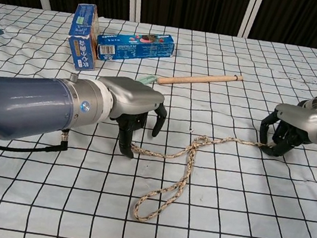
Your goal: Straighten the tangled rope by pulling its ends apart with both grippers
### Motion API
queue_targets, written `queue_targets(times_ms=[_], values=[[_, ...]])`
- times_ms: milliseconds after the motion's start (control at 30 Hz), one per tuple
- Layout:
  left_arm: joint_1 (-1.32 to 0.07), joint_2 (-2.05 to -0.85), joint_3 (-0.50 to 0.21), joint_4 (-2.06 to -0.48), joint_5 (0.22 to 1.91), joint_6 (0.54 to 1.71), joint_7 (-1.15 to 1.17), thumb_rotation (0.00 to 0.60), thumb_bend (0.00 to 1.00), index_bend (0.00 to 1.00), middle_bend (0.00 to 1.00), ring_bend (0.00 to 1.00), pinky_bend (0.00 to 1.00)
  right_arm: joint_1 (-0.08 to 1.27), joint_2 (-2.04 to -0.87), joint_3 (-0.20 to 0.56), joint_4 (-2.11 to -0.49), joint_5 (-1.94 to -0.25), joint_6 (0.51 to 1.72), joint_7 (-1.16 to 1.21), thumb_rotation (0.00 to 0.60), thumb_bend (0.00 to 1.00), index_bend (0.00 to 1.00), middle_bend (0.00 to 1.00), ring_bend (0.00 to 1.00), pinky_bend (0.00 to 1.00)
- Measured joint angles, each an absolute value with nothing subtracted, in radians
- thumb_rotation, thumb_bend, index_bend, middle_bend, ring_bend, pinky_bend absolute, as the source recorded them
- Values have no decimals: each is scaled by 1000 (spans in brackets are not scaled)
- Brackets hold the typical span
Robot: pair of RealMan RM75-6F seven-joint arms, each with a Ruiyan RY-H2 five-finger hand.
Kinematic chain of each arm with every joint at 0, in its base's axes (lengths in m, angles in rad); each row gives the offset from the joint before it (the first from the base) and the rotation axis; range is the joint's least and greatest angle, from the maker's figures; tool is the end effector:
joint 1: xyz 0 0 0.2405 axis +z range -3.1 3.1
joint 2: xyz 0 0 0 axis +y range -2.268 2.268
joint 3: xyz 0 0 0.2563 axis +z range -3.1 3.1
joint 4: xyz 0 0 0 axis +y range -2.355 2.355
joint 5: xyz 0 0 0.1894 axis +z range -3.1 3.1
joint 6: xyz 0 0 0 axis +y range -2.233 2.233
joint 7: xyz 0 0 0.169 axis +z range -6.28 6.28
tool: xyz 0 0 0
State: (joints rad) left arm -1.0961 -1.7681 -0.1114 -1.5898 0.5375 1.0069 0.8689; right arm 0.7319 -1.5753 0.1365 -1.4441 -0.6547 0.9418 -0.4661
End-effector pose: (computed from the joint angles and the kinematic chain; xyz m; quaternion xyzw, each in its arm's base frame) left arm -0.0506 0.3260 -0.0996 -0.8379 -0.3341 -0.2390 0.3594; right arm -0.2170 -0.3557 -0.0203 0.6699 -0.5180 0.2479 0.4707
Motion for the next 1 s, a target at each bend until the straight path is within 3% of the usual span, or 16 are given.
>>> queue_targets(times_ms=[533, 1000], values=[[-1103, -1805, -103, -1545, 568, 1001, 861, 600, 302, 523, 927, 804, 729, 721, -1568, 144, -1447, -665, 942, -454, 600, 397, 639, 898, 1000, 1000], [-1100, -1827, -101, -1512, 568, 1003, 866, 600, 306, 536, 926, 804, 729, 717, -1566, 146, -1441, -669, 937, -450, 600, 398, 640, 898, 1000, 1000]])
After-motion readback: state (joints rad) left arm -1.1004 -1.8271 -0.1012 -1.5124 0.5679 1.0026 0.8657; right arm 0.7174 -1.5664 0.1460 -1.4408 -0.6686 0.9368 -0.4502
